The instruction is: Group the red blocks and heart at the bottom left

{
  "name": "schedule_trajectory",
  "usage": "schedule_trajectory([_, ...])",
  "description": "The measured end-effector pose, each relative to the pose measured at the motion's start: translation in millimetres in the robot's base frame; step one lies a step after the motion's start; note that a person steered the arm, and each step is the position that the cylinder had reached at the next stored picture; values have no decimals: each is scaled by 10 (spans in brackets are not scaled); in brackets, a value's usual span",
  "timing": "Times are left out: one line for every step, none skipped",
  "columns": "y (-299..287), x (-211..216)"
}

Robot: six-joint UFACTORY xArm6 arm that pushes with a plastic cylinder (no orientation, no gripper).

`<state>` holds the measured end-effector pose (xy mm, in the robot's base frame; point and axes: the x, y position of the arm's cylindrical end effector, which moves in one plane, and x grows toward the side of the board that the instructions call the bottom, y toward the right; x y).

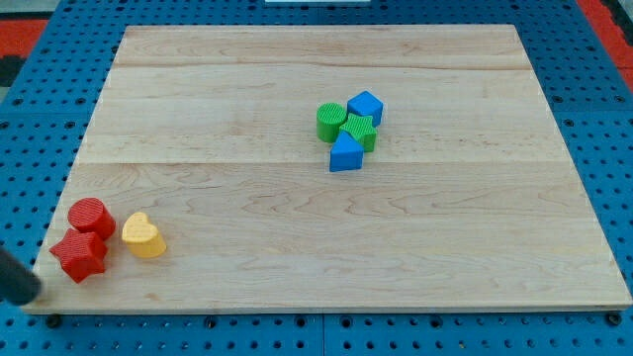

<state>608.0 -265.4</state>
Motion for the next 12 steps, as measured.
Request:
schedule_trajectory([134,-275])
schedule_trajectory([284,-495])
schedule_trajectory([312,-476])
schedule_trajectory([-314,-475])
schedule_trajectory([19,-153])
schedule_trajectory([617,-170])
schedule_trajectory([901,-453])
schedule_trajectory([1021,-620])
schedule_trajectory([1335,-544])
schedule_trajectory([2184,-570])
schedule_trajectory([1918,-867])
schedule_trajectory([1285,-945])
